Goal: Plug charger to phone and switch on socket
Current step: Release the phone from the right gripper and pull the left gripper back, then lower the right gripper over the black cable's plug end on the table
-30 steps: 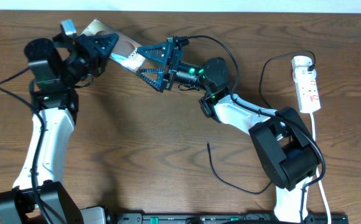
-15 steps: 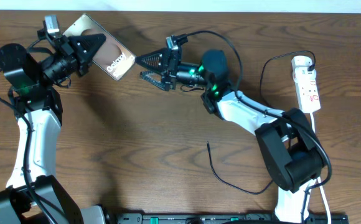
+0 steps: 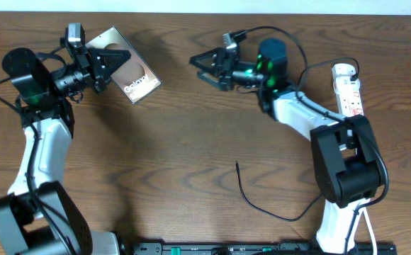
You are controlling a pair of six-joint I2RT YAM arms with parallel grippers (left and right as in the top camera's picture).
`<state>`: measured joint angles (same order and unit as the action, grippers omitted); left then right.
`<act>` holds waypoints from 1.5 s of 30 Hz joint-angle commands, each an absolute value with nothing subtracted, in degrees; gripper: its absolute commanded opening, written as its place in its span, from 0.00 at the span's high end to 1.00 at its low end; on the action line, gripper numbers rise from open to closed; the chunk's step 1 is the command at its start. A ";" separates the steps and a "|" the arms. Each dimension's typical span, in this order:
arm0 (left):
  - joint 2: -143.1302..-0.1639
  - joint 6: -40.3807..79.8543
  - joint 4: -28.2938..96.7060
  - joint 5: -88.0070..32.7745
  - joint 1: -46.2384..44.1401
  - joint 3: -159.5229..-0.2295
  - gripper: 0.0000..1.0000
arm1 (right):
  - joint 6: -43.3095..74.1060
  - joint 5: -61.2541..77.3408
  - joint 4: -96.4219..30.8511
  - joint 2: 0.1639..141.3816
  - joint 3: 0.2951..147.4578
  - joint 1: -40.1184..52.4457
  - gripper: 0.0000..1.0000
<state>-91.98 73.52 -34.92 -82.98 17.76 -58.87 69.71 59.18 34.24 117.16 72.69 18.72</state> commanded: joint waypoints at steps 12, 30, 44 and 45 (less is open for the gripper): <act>-95.48 71.66 -39.35 -88.88 18.06 -59.88 0.93 | 17.50 24.97 -48.99 115.98 100.77 16.62 0.01; -102.13 65.91 -39.35 -90.04 9.56 -59.86 0.93 | 16.86 4.38 -75.00 112.51 103.00 25.85 0.01; -108.79 61.45 -40.01 -90.02 9.30 -59.86 0.93 | 23.83 3.97 -67.05 90.45 78.43 33.21 0.01; -108.79 61.45 -39.99 -90.02 9.30 -59.86 0.93 | 24.45 3.99 -65.08 88.88 75.07 33.82 0.01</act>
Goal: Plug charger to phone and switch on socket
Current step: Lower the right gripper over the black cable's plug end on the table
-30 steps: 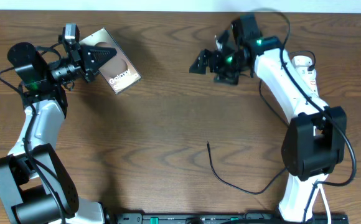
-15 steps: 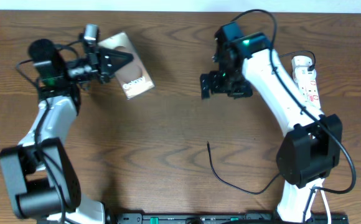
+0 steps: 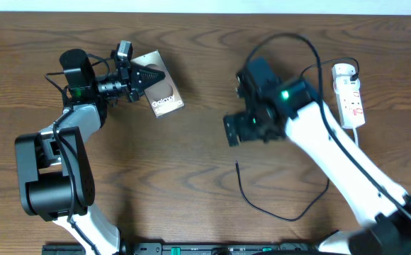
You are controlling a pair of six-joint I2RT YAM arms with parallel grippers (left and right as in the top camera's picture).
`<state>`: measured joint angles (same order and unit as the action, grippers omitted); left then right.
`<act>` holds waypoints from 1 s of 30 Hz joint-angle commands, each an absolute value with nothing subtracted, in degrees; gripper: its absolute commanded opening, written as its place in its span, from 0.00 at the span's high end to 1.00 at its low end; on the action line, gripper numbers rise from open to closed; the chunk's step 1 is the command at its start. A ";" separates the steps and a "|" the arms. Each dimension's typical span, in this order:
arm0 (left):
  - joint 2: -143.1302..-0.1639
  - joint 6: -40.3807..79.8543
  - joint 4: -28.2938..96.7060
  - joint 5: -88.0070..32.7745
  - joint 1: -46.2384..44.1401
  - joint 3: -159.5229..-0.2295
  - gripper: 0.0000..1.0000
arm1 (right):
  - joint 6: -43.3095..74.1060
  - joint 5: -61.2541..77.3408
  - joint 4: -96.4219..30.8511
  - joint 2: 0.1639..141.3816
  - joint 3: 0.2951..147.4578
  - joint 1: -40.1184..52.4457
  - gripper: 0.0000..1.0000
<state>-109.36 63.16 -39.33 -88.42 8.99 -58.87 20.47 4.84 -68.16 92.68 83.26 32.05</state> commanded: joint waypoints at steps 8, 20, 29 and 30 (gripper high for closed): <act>-108.79 61.25 -40.01 -90.04 9.08 -59.86 0.93 | 30.81 3.99 -50.15 86.24 58.63 36.67 0.01; -108.79 61.08 -39.99 -90.02 9.02 -59.86 0.93 | 39.00 2.04 -40.66 86.37 47.05 36.86 0.19; -108.79 59.96 -40.01 -90.02 9.02 -59.86 0.93 | 40.27 2.50 -39.72 86.37 46.41 40.88 0.23; -108.79 59.86 -40.01 -90.02 9.02 -59.86 0.92 | 40.27 2.50 -39.40 86.39 46.41 41.32 0.22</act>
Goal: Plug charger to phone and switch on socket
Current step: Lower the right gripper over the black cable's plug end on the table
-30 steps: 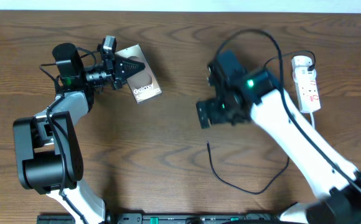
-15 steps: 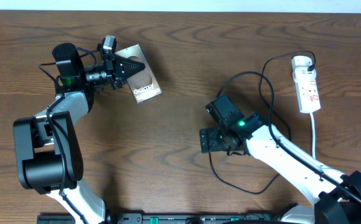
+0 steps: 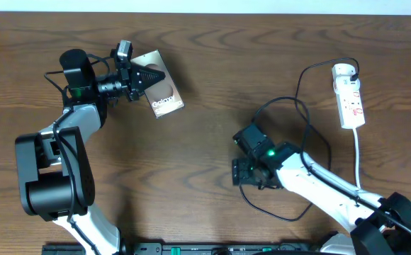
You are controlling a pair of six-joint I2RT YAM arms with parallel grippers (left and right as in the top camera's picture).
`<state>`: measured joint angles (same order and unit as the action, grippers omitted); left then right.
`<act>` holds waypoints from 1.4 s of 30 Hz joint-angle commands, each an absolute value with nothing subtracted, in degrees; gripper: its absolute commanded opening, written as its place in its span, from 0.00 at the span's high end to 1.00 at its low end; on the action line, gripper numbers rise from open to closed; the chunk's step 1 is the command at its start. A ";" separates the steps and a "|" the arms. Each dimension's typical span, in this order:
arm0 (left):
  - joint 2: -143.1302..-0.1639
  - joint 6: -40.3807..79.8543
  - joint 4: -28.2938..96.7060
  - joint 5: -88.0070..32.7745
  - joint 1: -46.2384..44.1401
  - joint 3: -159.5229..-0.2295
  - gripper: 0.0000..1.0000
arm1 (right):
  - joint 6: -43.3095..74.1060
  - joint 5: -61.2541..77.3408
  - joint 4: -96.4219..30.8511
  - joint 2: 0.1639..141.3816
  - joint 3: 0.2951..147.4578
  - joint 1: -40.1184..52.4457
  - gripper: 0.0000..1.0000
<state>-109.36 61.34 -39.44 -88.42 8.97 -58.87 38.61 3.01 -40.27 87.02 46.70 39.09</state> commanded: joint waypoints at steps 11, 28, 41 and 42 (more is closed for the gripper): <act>-108.79 59.77 -39.99 -90.02 9.02 -59.86 0.93 | 43.70 0.32 -37.56 89.25 46.41 43.99 0.28; -108.79 59.57 -40.01 -90.00 9.02 -59.86 0.93 | 43.68 -0.12 -34.70 92.29 46.44 43.92 0.47; -108.79 59.57 -39.99 -90.02 9.02 -59.86 0.92 | 43.68 -2.74 -32.60 92.33 46.44 43.86 0.49; -108.79 59.57 -40.01 -90.02 9.02 -59.86 0.93 | 43.66 -2.76 -32.53 92.40 46.41 43.81 0.50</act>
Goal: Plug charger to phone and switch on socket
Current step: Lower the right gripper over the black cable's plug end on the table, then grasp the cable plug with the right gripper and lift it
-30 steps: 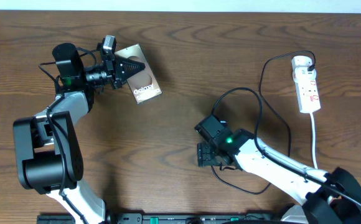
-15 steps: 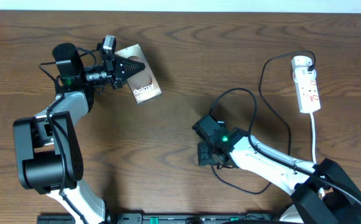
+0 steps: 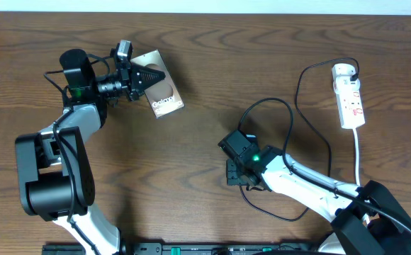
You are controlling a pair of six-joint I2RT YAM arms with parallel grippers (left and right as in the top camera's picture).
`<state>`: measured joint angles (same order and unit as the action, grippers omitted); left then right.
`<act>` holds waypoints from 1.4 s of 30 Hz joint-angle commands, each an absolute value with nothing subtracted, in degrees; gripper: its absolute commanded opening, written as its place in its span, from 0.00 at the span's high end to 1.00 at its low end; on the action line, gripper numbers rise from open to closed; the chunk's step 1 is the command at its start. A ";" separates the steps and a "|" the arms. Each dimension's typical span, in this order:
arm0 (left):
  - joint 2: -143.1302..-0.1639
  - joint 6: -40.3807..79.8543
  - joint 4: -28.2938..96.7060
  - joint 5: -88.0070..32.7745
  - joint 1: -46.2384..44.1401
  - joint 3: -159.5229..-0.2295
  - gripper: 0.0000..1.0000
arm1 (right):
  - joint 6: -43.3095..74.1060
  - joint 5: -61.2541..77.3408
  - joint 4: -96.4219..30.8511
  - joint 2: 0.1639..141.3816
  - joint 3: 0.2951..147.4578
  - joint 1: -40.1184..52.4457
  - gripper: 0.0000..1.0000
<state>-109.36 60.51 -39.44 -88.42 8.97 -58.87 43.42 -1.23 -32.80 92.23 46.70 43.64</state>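
Observation:
A phone (image 3: 164,98) marked "Galaxy" lies at the back left, and my left gripper (image 3: 149,75) is shut on its upper end. The white power strip (image 3: 350,99) rests at the back right. From its top a black charger cable (image 3: 291,122) loops over the table toward the front middle. My right gripper (image 3: 232,173) points down over the spot where the cable's free end lies. Its fingers look spread, and the plug itself is hidden beneath it.
The strip's white cord (image 3: 359,159) runs down the right side toward the front edge. A black bar (image 3: 227,249) lies along the front edge. The right arm (image 3: 312,188) stretches low across the front right, over part of the cable.
My right gripper has shifted a little to the left and toward the back, still low over the cable's end. The cable loop behind it has changed shape. Left gripper and phone are unchanged.
At first the left gripper held the phone at the far back left, while the right gripper hung open near the back middle. The phone then stood further right. The right gripper came forward, then dropped to the cable's free end, where it now sits.

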 commanded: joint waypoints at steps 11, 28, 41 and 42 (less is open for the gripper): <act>-108.79 59.40 -40.01 -90.00 9.04 -59.86 0.93 | 43.64 -2.85 -32.08 94.54 46.83 43.75 0.55; -108.79 58.92 -40.01 -90.00 9.04 -59.86 0.93 | 42.57 -2.66 -31.05 94.87 46.83 42.74 0.65; -108.79 58.89 -40.01 -90.02 9.04 -59.86 0.93 | 42.59 -2.61 -31.05 94.87 46.83 42.74 0.86; -108.79 58.89 -40.01 -90.02 9.04 -59.86 0.93 | 42.59 -2.63 -31.05 94.87 46.83 42.74 0.87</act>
<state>-109.36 59.92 -39.44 -88.42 8.97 -58.87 42.76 -2.20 -31.00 93.84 46.72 43.09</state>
